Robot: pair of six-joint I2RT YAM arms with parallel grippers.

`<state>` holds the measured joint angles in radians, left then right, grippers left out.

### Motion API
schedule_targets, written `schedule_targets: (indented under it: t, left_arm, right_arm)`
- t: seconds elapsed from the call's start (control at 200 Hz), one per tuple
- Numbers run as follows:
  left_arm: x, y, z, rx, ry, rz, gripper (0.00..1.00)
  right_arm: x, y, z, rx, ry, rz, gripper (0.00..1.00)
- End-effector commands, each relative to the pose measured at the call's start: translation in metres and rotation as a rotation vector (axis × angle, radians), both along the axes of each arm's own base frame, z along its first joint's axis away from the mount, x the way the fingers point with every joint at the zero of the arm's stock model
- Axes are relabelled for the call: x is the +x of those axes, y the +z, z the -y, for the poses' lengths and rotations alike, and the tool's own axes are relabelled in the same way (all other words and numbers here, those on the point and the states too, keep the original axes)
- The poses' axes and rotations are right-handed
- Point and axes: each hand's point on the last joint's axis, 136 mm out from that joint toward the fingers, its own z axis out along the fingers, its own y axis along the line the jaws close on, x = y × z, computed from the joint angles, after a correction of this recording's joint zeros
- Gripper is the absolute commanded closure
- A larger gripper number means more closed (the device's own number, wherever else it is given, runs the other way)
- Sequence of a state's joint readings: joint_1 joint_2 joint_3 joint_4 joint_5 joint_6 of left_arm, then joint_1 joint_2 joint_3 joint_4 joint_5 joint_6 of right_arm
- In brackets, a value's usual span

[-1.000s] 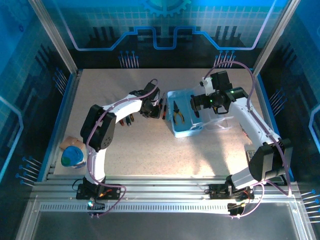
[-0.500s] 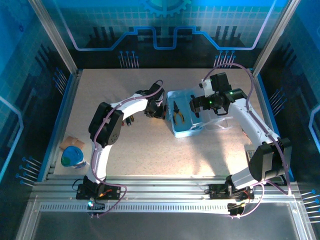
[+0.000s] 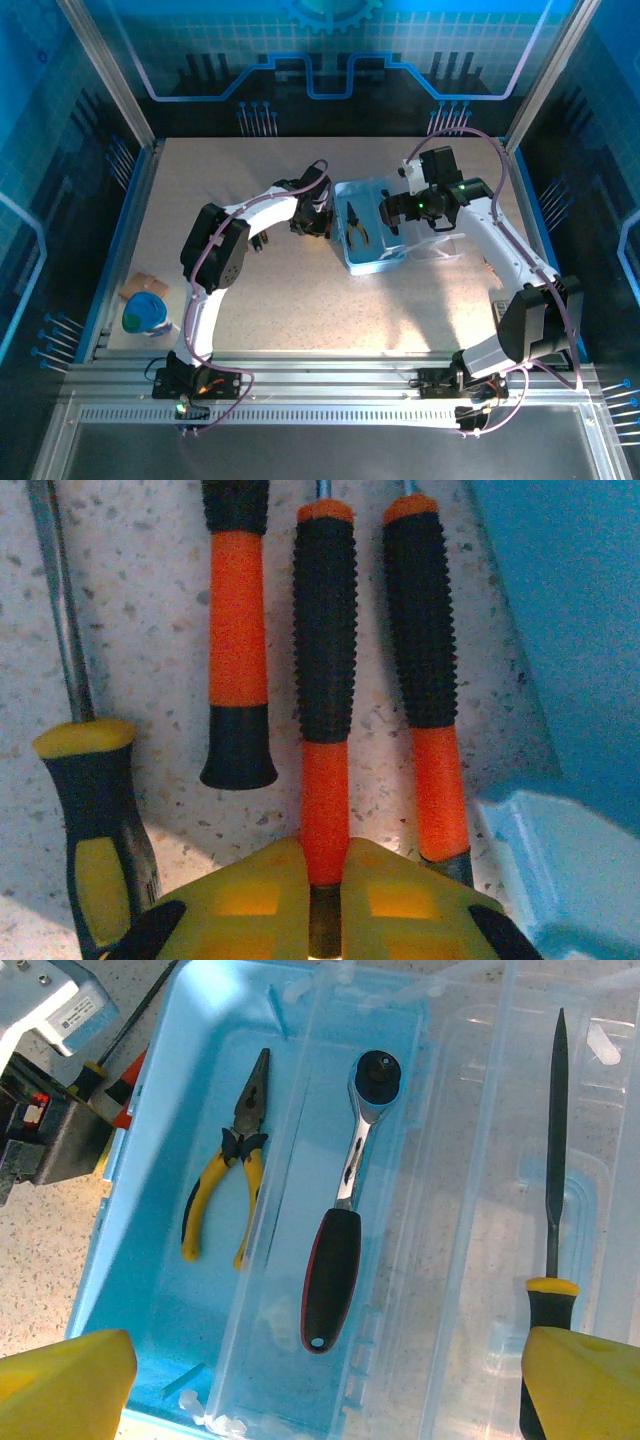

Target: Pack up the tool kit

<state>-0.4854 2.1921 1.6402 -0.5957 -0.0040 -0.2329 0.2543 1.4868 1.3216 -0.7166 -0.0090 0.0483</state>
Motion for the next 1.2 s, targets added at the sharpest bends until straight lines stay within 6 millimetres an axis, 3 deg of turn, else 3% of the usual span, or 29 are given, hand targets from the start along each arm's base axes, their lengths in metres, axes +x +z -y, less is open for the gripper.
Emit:
schedule_targets:
  t: [0.0, 0.25, 0.565, 0.66, 0.83, 0.956, 1.196]
  left_arm:
    - [-0.025, -0.015, -0.006, 0.029, -0.019, -0.074, 0.99]
    - [-0.024, 0.02, -0.017, 0.072, -0.055, 0.003, 1.0]
    - [-0.028, 0.091, -0.009, -0.046, -0.07, 0.123, 1.0]
    - [-0.035, 0.118, 0.007, -0.178, -0.103, 0.152, 1.0]
    - [-0.059, 0.176, 0.06, -0.574, -0.252, 0.189, 1.0]
    - [-0.073, 0.207, 0.078, -0.766, -0.313, 0.217, 1.0]
    - [-0.088, 0.232, 0.084, -0.893, -0.354, 0.257, 1.0]
  right_arm:
    - [-0.006, 0.008, -0.004, 0.026, 0.014, 0.015, 0.0]
    - [-0.007, 0.018, -0.008, 0.053, 0.024, 0.033, 0.0]
    - [-0.011, 0.035, -0.024, 0.163, 0.053, 0.066, 0.0]
    - [-0.011, 0.049, -0.038, 0.267, 0.075, 0.099, 0.0]
    - [-0.003, 0.082, -0.067, 0.496, 0.112, 0.18, 0.0]
    - [0.005, 0.094, -0.084, 0.627, 0.113, 0.207, 0.13]
    - [0.019, 0.086, -0.106, 0.655, 0.091, 0.189, 0.35]
